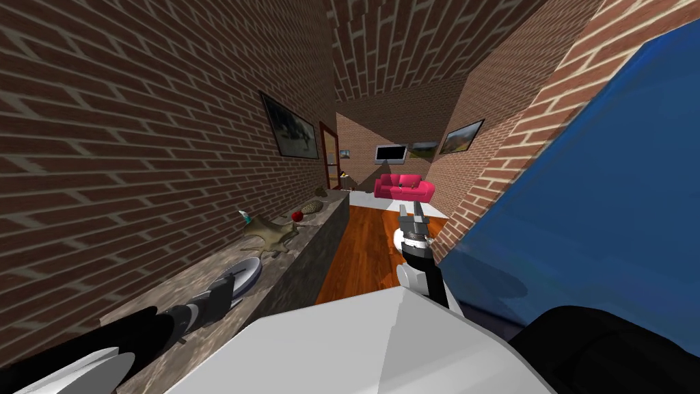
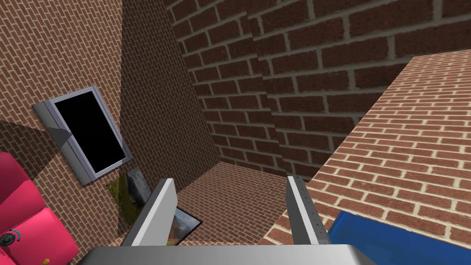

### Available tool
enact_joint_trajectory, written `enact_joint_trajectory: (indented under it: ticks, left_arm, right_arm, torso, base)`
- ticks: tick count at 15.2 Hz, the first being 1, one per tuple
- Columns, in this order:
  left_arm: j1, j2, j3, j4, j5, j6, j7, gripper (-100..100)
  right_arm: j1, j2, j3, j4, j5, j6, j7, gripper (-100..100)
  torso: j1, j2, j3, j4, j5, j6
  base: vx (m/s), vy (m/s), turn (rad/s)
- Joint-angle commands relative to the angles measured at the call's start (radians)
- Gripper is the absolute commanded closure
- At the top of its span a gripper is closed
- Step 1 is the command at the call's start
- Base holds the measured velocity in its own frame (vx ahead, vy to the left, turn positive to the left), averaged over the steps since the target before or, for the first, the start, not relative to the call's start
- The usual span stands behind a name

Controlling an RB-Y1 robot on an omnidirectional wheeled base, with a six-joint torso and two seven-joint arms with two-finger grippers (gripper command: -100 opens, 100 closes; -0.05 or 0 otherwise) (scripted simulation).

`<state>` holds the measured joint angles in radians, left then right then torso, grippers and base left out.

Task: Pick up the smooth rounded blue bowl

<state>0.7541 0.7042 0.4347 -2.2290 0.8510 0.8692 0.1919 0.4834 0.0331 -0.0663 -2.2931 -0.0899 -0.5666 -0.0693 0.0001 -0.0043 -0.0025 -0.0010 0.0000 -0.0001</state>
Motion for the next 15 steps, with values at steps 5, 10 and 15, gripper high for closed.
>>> enact_joint_trajectory:
  ticks: [5,10,15]
  left_arm:
    - [0.014,0.029,0.032,0.003,0.047,0.123,0.029,-100]
    - [0.031,0.063,0.07,0.009,0.103,0.23,0.056,-100]
    - [0.047,0.094,0.104,0.016,0.153,0.321,0.081,-100]
  right_arm:
    - [0.0,0.0,0.0,0.0,0.0,0.0,0.0,0]
    - [0.0,0.0,0.0,0.0,0.0,0.0,0.0,0]
    - [0.0,0.0,0.0,0.0,0.0,0.0,0.0,0]
  torso:
    - [0.0,0.0,0.0,0.0,0.0,0.0]
    - [0.0,0.0,0.0,0.0,0.0,0.0]
    - [0.001,0.0,0.0,0.0,0.0,0.0]
  base:
    - [0.056,0.0,0.014]
    - [0.06,0.001,0.016]
    - [0.054,0.004,0.011]
